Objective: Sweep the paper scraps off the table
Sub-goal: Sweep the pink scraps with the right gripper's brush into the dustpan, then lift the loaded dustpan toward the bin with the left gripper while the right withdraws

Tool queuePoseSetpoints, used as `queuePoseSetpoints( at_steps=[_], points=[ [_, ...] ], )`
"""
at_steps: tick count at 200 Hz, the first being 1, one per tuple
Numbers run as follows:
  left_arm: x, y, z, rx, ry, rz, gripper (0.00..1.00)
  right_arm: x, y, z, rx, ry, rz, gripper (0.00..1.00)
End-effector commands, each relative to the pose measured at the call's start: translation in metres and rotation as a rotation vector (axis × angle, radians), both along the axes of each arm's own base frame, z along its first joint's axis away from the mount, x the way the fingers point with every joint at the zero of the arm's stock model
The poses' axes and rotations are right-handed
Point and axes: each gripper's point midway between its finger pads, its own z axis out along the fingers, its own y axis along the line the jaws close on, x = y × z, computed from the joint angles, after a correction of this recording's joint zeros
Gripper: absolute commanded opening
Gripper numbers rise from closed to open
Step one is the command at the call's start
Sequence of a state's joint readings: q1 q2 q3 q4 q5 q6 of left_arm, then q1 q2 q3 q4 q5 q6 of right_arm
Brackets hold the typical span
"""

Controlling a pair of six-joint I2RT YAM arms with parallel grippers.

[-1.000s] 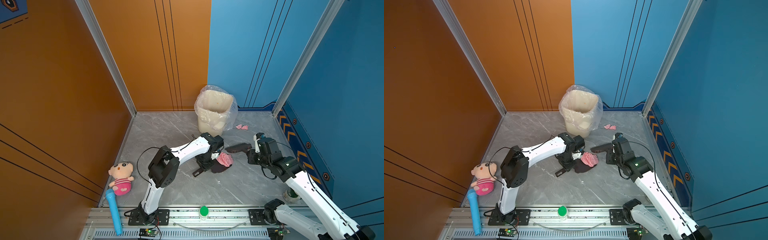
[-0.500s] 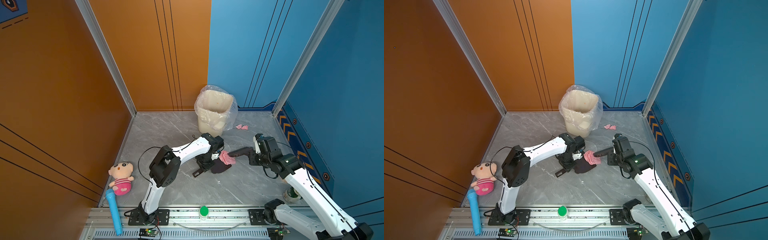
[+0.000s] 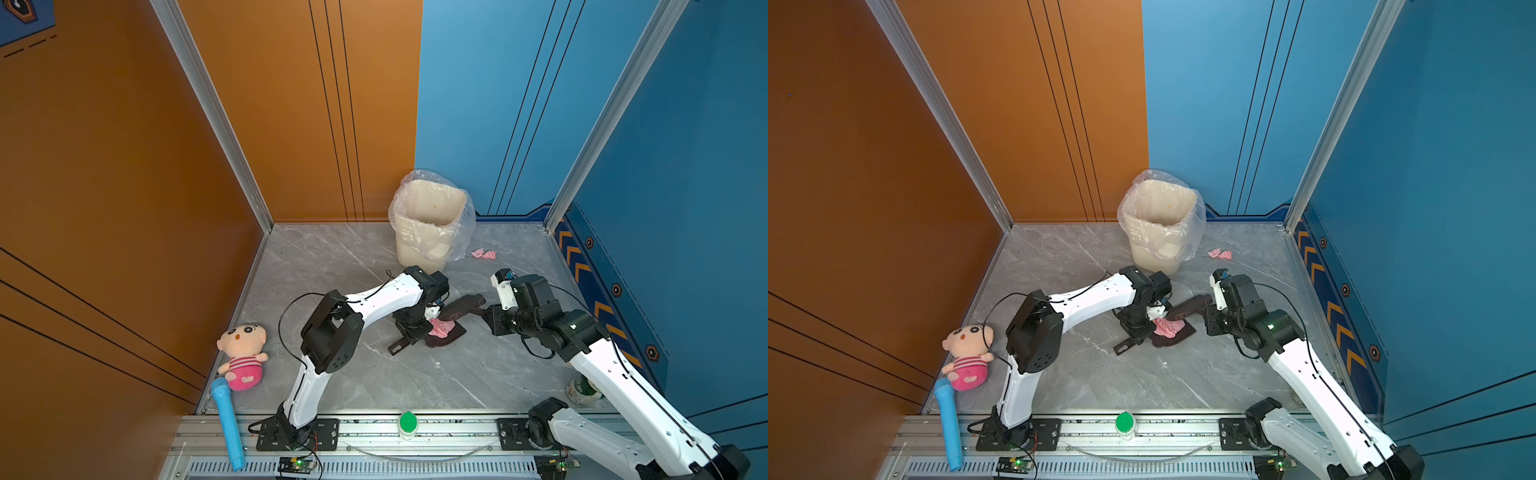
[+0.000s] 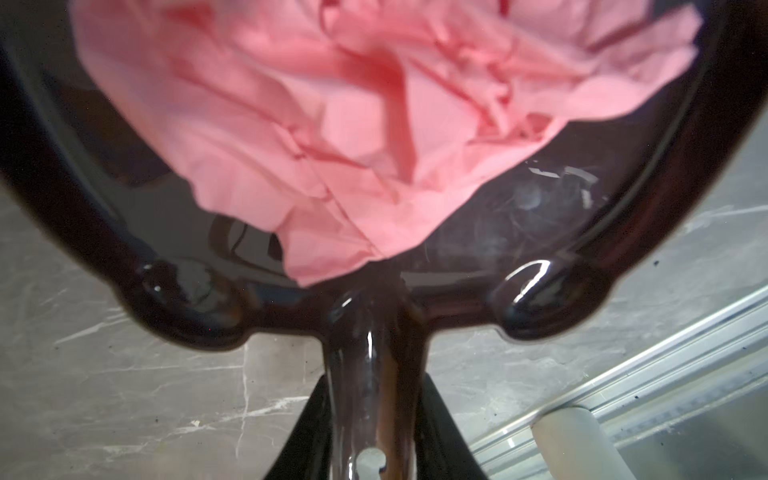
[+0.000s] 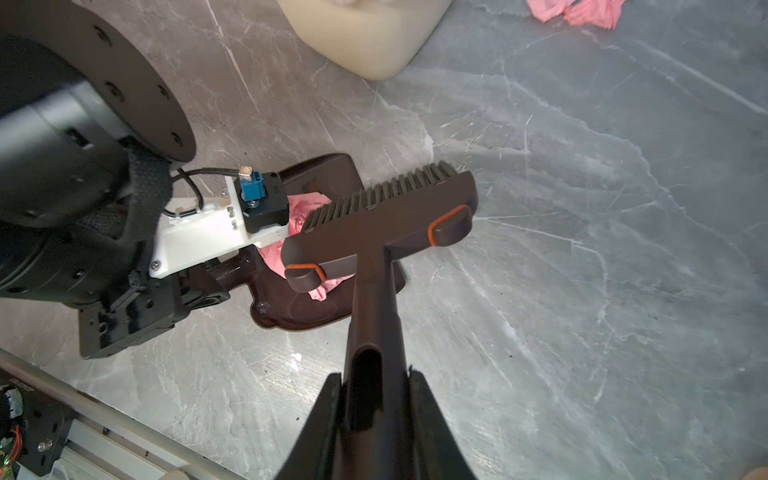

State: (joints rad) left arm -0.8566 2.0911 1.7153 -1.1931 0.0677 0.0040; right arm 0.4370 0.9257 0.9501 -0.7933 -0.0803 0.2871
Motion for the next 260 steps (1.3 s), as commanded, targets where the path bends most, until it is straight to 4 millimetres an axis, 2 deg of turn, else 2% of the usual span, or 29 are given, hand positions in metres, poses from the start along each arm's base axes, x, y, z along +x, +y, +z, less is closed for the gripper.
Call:
queuePoseSetpoints(
  at_steps=[1,26,75,127,189,228,260],
  points=[
    [0.005,-0.004,0.020,-0.052,-0.046,-0.005,0.00,0.006,-0.016,0.021,0.007,-0.096,-0.069,0.00],
    [0.012,-0.004,0.027,-0.065,-0.114,-0.018,0.00,0.007,-0.035,0.031,0.023,-0.137,-0.150,0.00],
    [0.015,-0.011,0.049,-0.120,-0.175,-0.031,0.00,0.006,-0.086,0.044,0.072,-0.210,-0.410,0.00],
    [-0.007,-0.036,0.093,-0.279,-0.165,-0.110,0.00,0.002,-0.124,0.034,0.094,-0.223,-0.600,0.00],
    [-0.019,-0.049,0.150,-0.389,-0.189,-0.149,0.00,0.012,-0.124,0.014,0.130,-0.172,-0.591,0.00],
    [-0.023,-0.056,0.177,-0.448,-0.177,-0.175,0.00,0.013,-0.123,0.012,0.129,-0.170,-0.582,0.00],
    [-0.017,-0.057,0.194,-0.462,-0.181,-0.176,0.00,0.011,-0.122,0.010,0.134,-0.170,-0.579,0.00]
  ],
)
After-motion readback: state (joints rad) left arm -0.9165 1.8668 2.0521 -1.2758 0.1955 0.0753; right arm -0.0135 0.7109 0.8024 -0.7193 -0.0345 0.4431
